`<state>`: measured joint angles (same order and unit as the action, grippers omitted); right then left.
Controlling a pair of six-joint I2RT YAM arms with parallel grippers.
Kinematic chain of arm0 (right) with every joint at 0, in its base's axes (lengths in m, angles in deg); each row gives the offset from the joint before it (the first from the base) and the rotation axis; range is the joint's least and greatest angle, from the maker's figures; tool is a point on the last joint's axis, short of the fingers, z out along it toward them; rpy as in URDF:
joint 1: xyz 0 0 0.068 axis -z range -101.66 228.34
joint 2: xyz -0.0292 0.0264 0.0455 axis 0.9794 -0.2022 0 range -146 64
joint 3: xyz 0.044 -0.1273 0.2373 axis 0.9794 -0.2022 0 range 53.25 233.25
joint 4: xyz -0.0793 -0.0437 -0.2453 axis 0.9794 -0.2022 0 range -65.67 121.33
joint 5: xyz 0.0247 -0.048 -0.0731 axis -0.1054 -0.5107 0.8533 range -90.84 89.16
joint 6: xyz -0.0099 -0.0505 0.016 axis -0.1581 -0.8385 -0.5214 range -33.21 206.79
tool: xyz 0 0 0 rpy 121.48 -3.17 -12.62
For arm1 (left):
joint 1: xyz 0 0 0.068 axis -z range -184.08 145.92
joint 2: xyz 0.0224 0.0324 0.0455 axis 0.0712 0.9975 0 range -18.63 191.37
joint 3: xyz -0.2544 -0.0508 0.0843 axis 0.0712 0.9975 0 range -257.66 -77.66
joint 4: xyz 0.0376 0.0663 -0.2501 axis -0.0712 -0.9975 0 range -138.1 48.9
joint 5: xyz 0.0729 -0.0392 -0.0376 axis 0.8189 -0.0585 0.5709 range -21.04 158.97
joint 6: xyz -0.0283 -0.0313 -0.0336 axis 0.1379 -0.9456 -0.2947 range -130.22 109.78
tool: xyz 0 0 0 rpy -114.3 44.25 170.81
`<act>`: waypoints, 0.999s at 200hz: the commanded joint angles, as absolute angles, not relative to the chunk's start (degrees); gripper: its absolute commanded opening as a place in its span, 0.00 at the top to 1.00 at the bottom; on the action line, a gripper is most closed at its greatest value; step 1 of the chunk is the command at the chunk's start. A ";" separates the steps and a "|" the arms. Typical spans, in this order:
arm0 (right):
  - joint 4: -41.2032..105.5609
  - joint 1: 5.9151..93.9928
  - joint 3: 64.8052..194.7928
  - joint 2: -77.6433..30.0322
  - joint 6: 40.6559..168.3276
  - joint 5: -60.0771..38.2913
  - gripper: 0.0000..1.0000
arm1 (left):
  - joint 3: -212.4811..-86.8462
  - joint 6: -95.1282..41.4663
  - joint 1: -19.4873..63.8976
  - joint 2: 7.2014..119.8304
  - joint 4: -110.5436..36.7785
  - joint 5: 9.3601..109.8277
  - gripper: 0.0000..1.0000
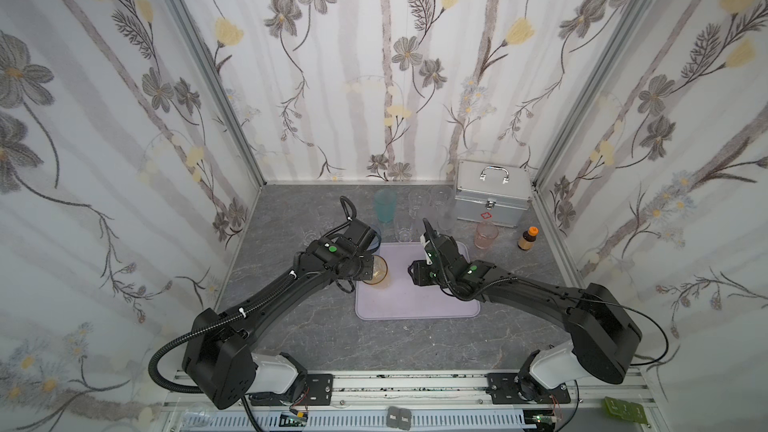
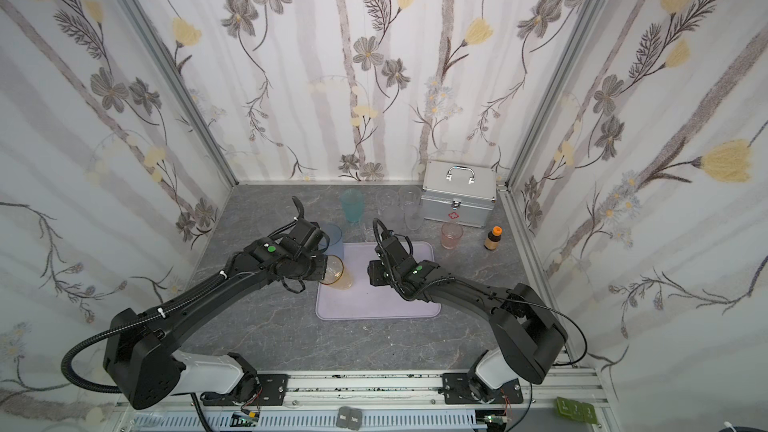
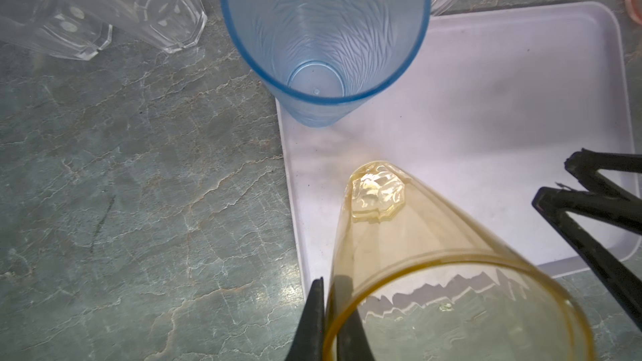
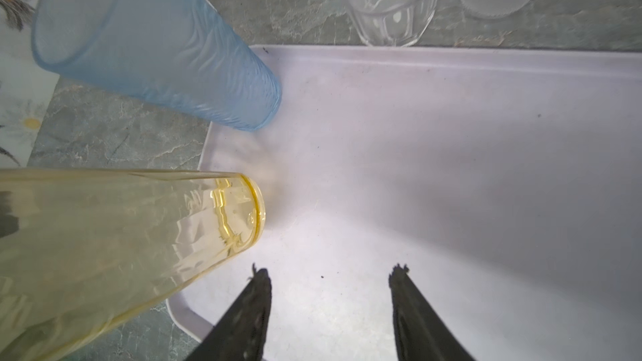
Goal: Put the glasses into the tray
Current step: 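Carry the yellow glass over the tray with the left gripper while the right moves aside, then lower the yellow glass beside the blue glass and open the left gripper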
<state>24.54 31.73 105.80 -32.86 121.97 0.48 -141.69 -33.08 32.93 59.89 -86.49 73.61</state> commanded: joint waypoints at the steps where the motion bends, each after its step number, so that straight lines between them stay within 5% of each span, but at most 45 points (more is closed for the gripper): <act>1: 29.58 29.66 107.52 -35.34 123.75 -1.72 0.45 | -142.79 -31.96 32.88 60.53 -88.11 76.55 1.00; 112: 30.53 26.38 113.10 -44.37 124.64 -4.53 0.45 | -145.21 -30.00 30.82 65.56 -88.95 76.52 0.98; 200: 29.36 26.23 113.10 -44.24 124.20 -4.74 0.45 | -147.19 -29.90 28.62 66.67 -88.91 76.35 0.84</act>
